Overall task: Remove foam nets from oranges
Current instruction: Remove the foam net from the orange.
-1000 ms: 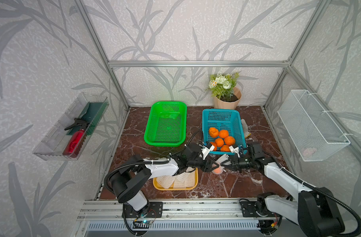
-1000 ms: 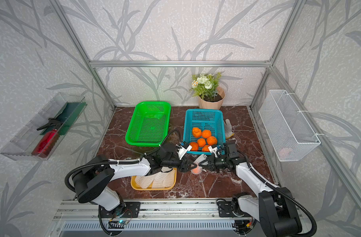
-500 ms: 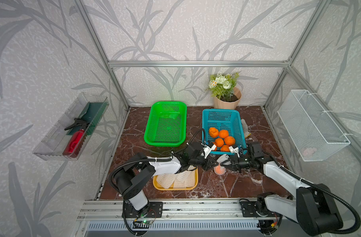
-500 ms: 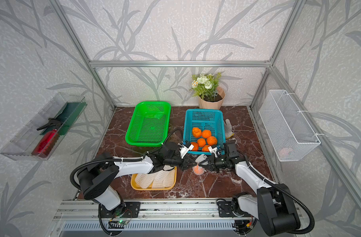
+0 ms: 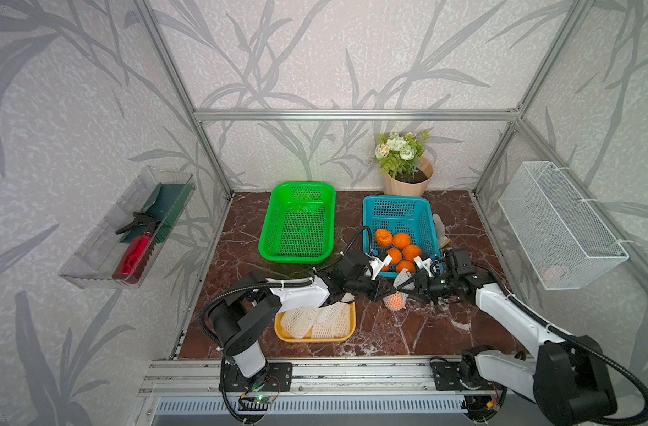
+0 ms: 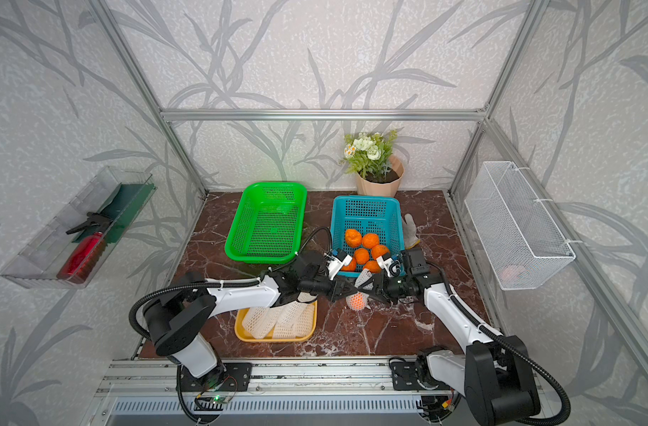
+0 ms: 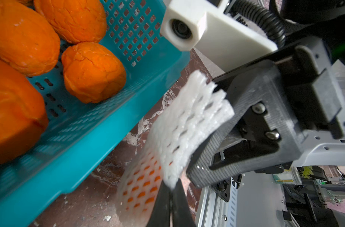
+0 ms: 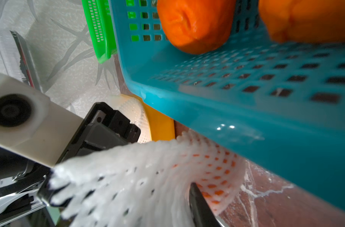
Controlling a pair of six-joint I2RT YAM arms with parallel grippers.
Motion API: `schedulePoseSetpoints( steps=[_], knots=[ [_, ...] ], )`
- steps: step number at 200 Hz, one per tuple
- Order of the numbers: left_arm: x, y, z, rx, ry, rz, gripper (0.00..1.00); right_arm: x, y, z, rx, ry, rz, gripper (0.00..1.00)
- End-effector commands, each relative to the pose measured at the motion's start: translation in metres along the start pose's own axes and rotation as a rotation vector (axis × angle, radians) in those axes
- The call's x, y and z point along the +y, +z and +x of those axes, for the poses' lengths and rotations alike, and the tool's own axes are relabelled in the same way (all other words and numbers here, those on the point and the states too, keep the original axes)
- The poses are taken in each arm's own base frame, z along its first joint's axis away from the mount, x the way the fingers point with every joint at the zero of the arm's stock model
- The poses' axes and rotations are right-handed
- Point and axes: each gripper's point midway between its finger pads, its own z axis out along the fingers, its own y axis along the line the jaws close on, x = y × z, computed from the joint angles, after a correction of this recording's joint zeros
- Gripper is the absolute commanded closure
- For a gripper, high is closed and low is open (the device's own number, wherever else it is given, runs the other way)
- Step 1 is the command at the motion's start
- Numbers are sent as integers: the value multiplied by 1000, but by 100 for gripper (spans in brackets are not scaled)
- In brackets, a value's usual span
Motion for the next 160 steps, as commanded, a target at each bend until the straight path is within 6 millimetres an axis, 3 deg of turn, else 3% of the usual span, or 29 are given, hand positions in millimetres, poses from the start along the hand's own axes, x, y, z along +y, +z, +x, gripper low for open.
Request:
schedulePoseSetpoints(
  steps=[1, 67, 133, 160],
  knots=[
    [-15, 4, -9, -2, -10, 49, 96, -11, -9, 6, -8, -28, 109, 59],
    [-18, 7, -10, -14, -52, 66, 97, -22, -12, 10, -29, -33, 156, 58],
    [-28, 13, -9, -26, -55, 79, 97, -13, -11, 8, -36, -56, 110, 73],
    [-30, 21, -8, -26, -49, 72, 96, -14, -10, 10, -32, -55, 111, 86]
  ],
)
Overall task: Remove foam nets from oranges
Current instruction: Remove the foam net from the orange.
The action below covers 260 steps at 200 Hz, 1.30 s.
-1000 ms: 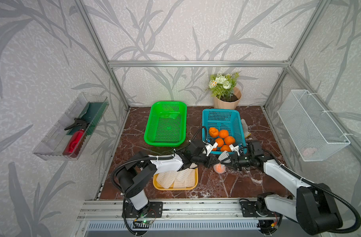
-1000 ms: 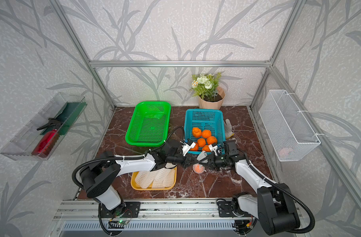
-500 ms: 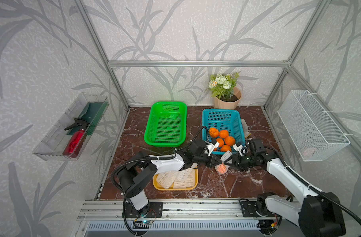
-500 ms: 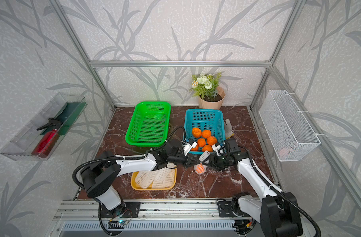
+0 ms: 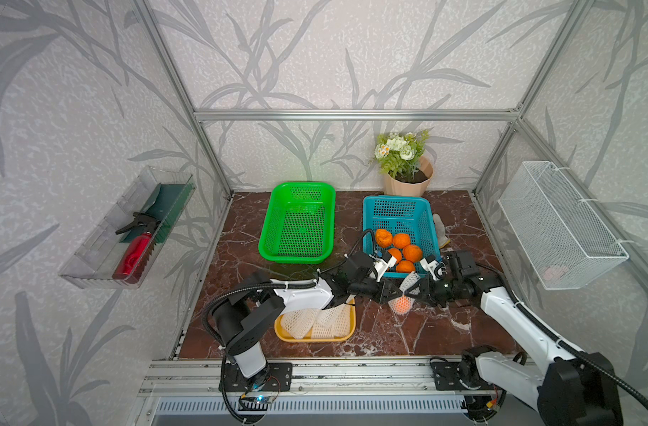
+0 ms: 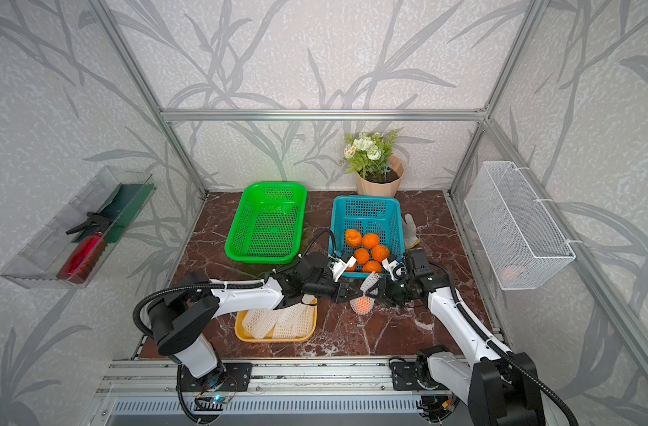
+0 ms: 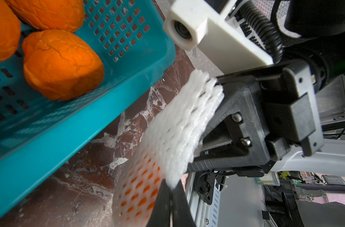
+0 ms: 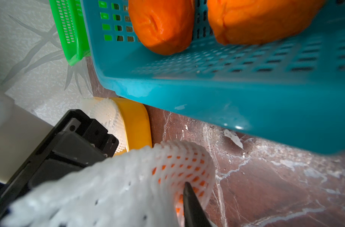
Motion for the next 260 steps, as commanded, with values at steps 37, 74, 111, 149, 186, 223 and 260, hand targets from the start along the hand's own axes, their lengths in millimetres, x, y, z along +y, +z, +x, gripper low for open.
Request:
schedulePoseSetpoints(
  steps=[37, 74, 111, 149, 186, 223, 260],
  knots=[
    [-12, 5, -11, -50, 32, 8, 86, 3, 2, 7, 15, 3, -40, 98],
    [-3, -3, -6, -51, 24, -26, 56, 10, 6, 6, 28, 44, -123, 100],
    [15, -8, 1, -47, 16, -89, 51, 19, 4, 5, 41, 45, -171, 100],
    [17, -6, 2, -39, 33, -93, 56, 21, 7, 8, 60, 65, -202, 100],
    [8, -1, -4, -38, 50, -43, 72, 23, 9, 5, 56, 112, -234, 100],
    [-3, 8, -5, -8, 32, 20, 86, 25, 11, -1, 46, 133, -245, 100],
    [-17, 14, -6, 21, 25, 74, 89, 23, 13, -7, 28, 152, -227, 98]
  ],
)
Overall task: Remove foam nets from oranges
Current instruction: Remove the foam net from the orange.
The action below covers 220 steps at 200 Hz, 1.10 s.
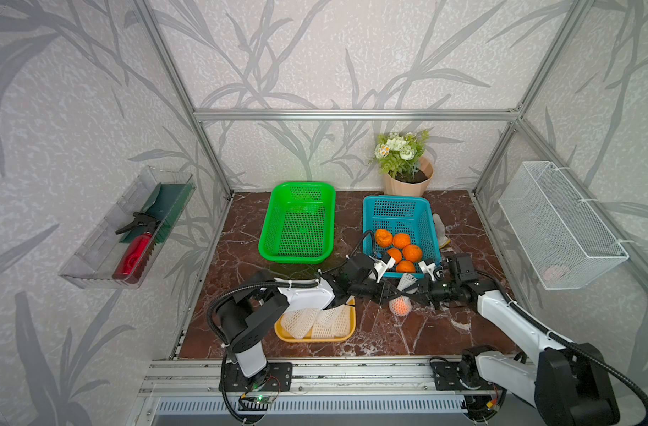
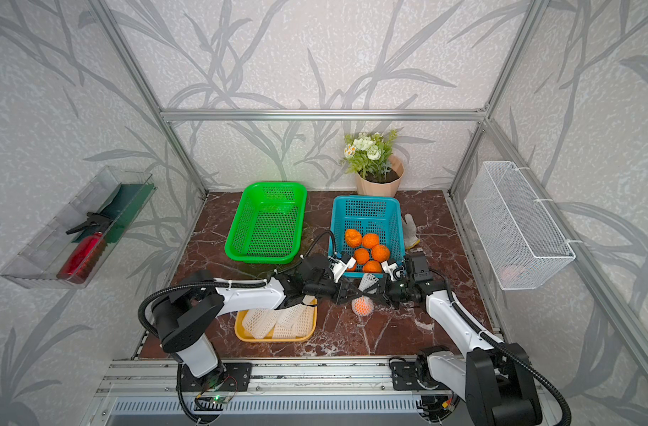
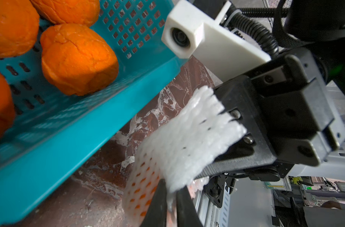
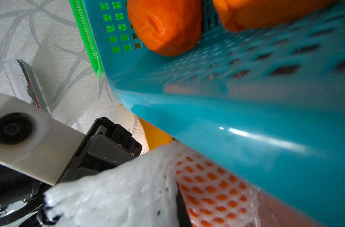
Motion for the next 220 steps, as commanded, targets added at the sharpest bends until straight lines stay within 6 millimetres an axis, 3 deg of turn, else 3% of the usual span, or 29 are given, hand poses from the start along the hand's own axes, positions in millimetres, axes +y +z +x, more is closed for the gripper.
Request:
schedulePoseSetpoints(
  steps=[1, 26, 68, 111, 160, 220],
  knots=[
    [-31, 8, -9, 13, 30, 113, 89, 17, 1, 0, 19, -29, -66, 98],
    [-31, 10, -6, 28, 18, 116, 90, 19, 0, -1, 16, -33, -63, 93],
    [-21, 7, -6, 31, -16, 63, 92, 13, -9, 6, 38, -105, 37, 70],
    [-10, 4, -8, 18, -82, 30, 92, 4, -20, 10, 42, -191, 144, 54],
    [-4, 9, -9, 24, -134, 19, 93, -1, -25, 16, -7, -271, 152, 47],
    [-1, 13, -10, 26, -160, 15, 93, -12, -22, 18, -13, -312, 208, 48]
  ],
)
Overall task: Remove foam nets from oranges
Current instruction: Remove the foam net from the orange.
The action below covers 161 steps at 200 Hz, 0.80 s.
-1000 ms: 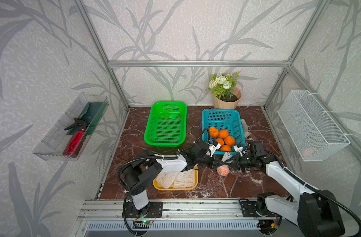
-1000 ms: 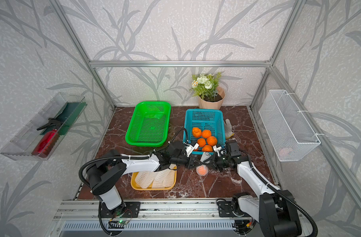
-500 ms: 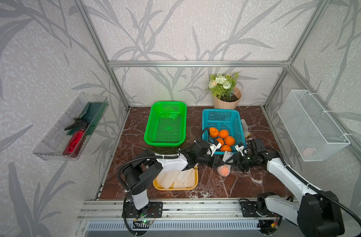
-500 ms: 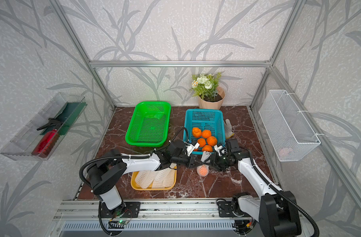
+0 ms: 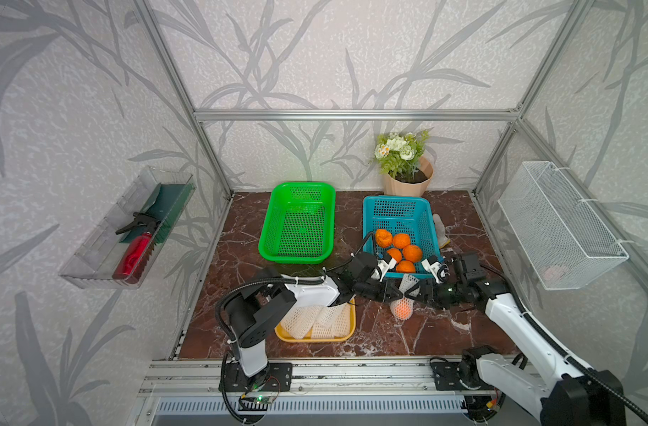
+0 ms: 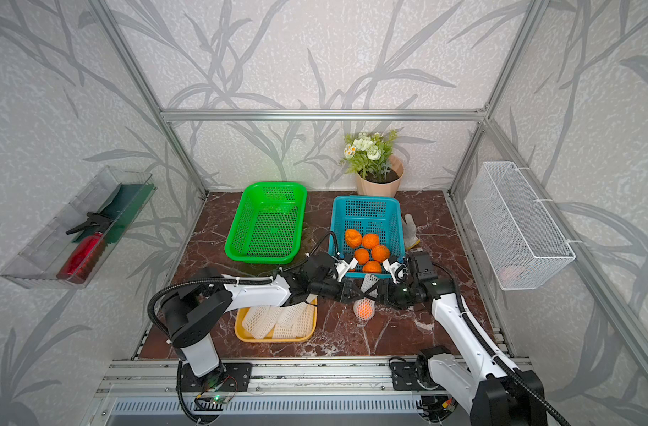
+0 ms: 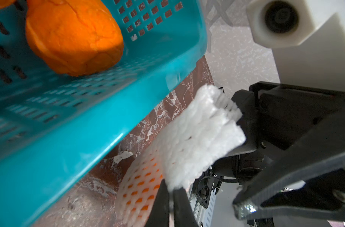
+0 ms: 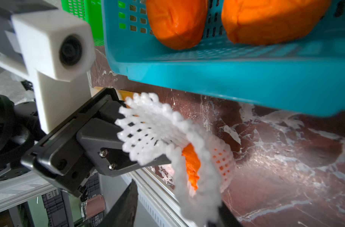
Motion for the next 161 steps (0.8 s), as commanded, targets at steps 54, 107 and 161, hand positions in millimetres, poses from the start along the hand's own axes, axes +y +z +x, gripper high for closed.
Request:
schedulePoseSetpoints(
  steps=[54, 107, 161],
  knots=[
    [-7, 4, -13, -19, -8, 8, 93, -18, 22, 21, 102, -89, 144, 50],
    [-6, 7, -15, -18, -13, 11, 93, -26, 28, 7, 56, -82, 184, 57],
    [-7, 10, -13, -7, -19, 14, 93, -26, 38, 0, 66, -73, 161, 69]
  ],
)
